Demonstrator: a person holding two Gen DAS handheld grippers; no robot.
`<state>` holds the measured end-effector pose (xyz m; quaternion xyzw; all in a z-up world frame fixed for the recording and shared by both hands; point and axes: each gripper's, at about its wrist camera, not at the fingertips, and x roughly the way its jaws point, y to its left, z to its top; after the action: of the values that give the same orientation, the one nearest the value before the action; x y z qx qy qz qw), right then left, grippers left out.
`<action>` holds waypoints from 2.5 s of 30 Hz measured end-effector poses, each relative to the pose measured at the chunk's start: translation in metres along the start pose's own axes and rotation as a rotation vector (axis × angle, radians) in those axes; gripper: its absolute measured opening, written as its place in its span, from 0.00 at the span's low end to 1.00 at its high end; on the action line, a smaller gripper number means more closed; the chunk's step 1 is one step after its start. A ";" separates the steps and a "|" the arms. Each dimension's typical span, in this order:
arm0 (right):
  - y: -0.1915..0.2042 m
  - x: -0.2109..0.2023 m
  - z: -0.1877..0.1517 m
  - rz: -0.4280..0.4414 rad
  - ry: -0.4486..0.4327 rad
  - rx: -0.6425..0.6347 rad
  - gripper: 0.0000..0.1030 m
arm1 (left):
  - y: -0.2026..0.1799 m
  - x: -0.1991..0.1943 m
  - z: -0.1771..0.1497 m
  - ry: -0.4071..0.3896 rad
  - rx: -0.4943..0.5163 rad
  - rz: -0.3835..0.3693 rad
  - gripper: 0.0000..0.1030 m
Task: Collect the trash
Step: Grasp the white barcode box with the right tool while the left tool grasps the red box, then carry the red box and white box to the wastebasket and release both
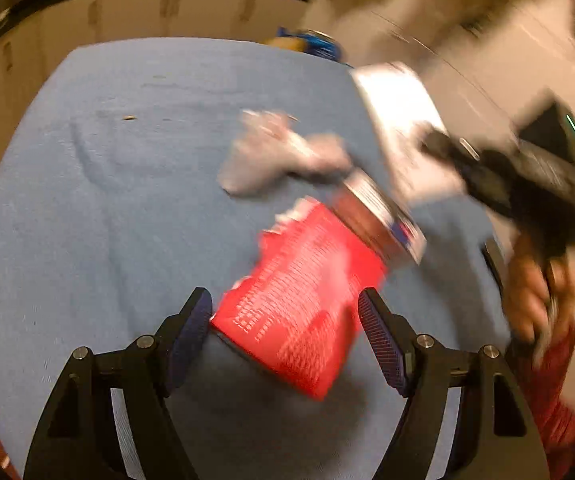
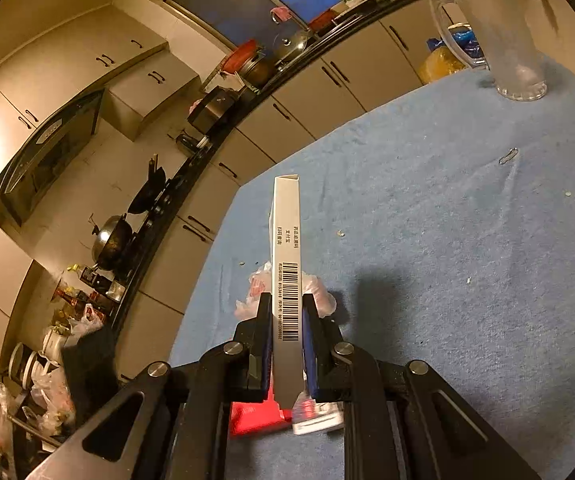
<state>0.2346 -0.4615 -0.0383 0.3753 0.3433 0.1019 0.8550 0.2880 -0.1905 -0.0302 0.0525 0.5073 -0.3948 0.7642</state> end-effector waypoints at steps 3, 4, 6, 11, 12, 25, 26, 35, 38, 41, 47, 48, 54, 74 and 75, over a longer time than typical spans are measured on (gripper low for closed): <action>0.001 0.000 0.000 -0.003 -0.002 0.001 0.14 | -0.031 -0.009 -0.020 0.009 0.131 -0.017 0.78; 0.000 0.000 0.000 -0.002 -0.003 0.000 0.14 | -0.041 -0.010 -0.025 0.007 0.168 -0.023 0.78; 0.000 -0.001 0.000 -0.003 -0.004 -0.002 0.14 | -0.051 -0.008 -0.028 0.012 0.199 -0.022 0.79; 0.000 -0.002 0.001 -0.007 -0.010 -0.005 0.14 | -0.064 0.014 -0.023 0.029 0.196 0.136 0.79; -0.001 -0.003 0.002 -0.010 -0.013 -0.003 0.14 | -0.066 0.018 -0.022 0.031 0.199 0.149 0.79; 0.001 -0.015 0.004 -0.029 -0.051 0.004 0.14 | -0.064 0.026 -0.029 -0.004 0.143 0.295 0.71; 0.003 -0.015 0.004 -0.027 -0.051 0.000 0.14 | -0.061 0.018 -0.033 -0.021 0.131 0.289 0.71; 0.023 -0.010 -0.005 0.025 -0.027 -0.050 0.14 | -0.057 -0.045 -0.060 -0.190 0.028 0.335 0.71; 0.042 0.001 -0.016 0.065 0.014 -0.091 0.14 | -0.054 -0.062 -0.074 -0.229 0.007 0.363 0.71; 0.064 0.011 -0.028 0.088 0.054 -0.136 0.14 | -0.046 -0.075 -0.085 -0.244 -0.020 0.372 0.71; 0.091 0.022 -0.051 0.120 0.094 -0.189 0.14 | -0.012 -0.107 -0.091 -0.289 -0.083 0.378 0.71; 0.095 0.025 -0.055 0.125 0.100 -0.190 0.14 | -0.007 -0.112 -0.092 -0.298 -0.090 0.381 0.71; 0.111 0.036 -0.070 0.143 0.127 -0.196 0.14 | 0.020 -0.142 -0.107 -0.343 -0.137 0.405 0.71; 0.220 0.128 -0.144 0.223 0.325 -0.308 0.14 | 0.130 -0.206 -0.182 -0.399 -0.358 0.506 0.71; 0.226 0.134 -0.148 0.223 0.337 -0.314 0.14 | 0.136 -0.208 -0.186 -0.402 -0.369 0.508 0.71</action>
<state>0.2554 -0.1614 -0.0172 0.2510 0.4173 0.3089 0.8169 0.2048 0.1063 0.0075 -0.0404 0.3806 -0.0971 0.9187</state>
